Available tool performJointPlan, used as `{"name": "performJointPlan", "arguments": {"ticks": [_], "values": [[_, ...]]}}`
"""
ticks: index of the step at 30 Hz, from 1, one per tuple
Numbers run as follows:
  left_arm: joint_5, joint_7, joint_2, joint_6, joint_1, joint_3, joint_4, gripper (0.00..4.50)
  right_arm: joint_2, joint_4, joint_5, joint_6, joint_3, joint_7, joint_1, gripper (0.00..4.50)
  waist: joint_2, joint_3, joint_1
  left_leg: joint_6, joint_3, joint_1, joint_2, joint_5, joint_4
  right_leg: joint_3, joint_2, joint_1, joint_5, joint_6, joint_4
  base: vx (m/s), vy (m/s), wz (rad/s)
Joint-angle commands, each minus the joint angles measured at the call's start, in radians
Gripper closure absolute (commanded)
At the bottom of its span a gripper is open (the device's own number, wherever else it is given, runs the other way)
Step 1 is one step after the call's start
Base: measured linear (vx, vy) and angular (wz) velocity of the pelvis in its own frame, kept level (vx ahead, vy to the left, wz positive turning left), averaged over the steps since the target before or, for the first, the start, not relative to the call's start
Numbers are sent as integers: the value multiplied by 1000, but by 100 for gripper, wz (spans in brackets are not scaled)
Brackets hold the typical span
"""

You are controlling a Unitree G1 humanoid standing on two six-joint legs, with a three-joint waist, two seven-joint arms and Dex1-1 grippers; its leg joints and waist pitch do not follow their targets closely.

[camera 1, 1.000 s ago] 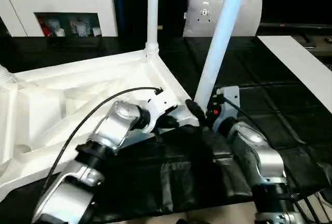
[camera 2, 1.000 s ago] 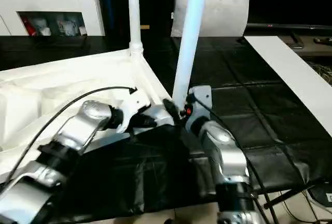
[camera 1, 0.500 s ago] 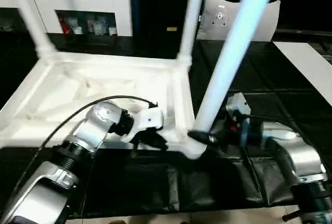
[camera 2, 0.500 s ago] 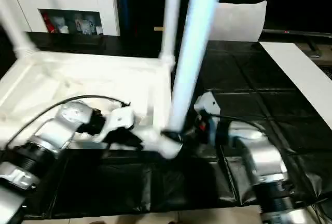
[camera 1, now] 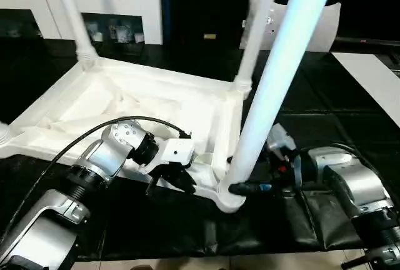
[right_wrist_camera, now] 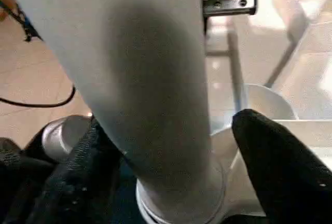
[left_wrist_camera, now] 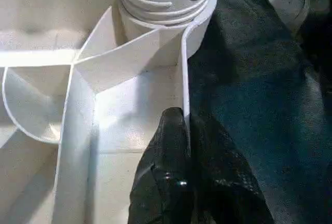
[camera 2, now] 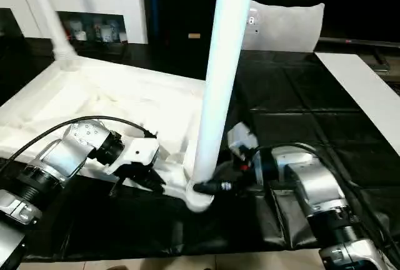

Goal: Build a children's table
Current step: Rotate leg to tighten

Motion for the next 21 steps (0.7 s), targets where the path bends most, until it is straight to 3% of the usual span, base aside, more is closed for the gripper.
{"name": "performJointPlan", "arguments": {"ticks": [1,9,14,19,21], "values": [[-7,-58,-7,-27,-14,-34,-16,450,-15,15,-6,1,9,11,-18,138,1,-69,-5,54,-1,3,34,-144,-66,64,-75,59,-318,-157,-72,0,0,0],[-4,-50,-9,-42,-16,-29,3,450,-20,11,8,16,28,38,-18,200,1,-70,-3,53,-1,2,33,-136,-66,63,-75,60,-311,-155,-70,0,0,0],[-12,-34,-15,-18,-9,-18,-5,450,-5,-20,41,71,17,32,-1,232,1,-68,-2,51,0,2,32,-141,-66,64,-74,59,-328,-146,-73,0,0,0],[-41,35,-52,104,-3,23,-25,450,46,-92,101,190,-19,-83,25,236,-1,-65,-5,44,-1,3,30,-153,-67,62,-74,57,-377,-128,-79,0,0,0],[-37,115,-87,177,-5,45,-26,450,104,-113,59,194,-26,-219,42,236,4,-59,-9,28,-2,5,25,-179,-68,59,-74,54,-460,-97,-92,0,0,0]]}}
